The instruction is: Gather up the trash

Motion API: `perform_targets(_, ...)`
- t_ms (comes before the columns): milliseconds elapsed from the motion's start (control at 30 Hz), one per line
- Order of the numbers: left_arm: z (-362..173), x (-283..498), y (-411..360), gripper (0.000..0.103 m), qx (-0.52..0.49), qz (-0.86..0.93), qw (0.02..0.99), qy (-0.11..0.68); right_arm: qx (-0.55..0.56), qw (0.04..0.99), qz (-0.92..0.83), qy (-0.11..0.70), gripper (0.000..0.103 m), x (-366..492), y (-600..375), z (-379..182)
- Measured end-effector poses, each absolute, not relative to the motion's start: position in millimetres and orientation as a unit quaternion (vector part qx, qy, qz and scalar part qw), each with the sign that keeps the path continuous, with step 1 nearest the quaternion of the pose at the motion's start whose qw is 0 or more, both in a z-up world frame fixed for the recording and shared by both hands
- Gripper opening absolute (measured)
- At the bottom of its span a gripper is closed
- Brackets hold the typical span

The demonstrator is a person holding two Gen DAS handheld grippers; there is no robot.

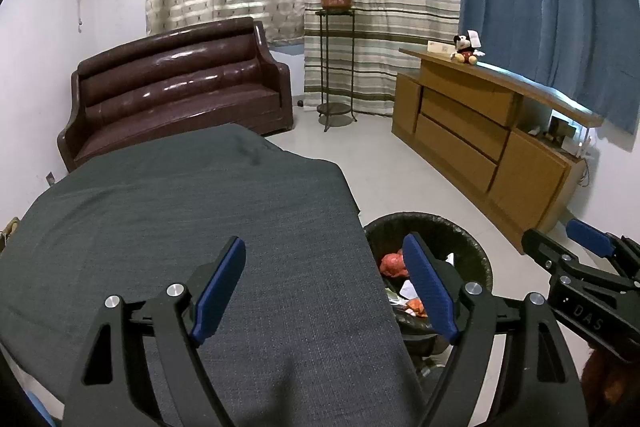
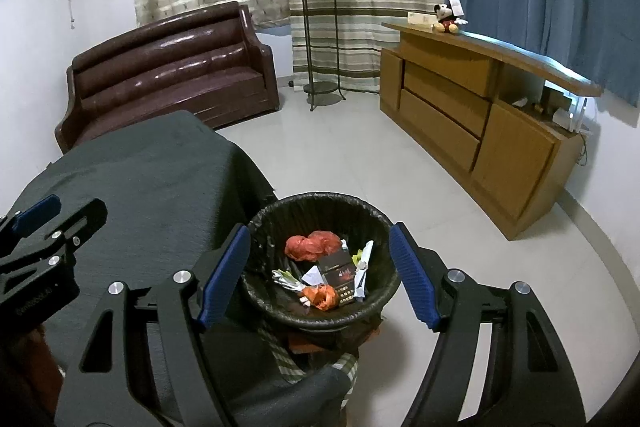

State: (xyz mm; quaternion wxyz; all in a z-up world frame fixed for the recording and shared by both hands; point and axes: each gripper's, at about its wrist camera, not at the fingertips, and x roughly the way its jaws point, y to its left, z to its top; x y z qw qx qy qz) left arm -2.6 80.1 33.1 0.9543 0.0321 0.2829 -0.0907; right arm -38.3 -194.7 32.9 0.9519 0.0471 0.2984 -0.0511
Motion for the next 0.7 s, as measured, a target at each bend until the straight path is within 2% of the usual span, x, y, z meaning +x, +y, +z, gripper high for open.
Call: perform_targets(700,32.1,-3.6,78.1,0.078,0.032,-0.091,0.954,0.284,0.048,0.952,-0.052,0.298,0.071,-38.5,-194.0,32.6)
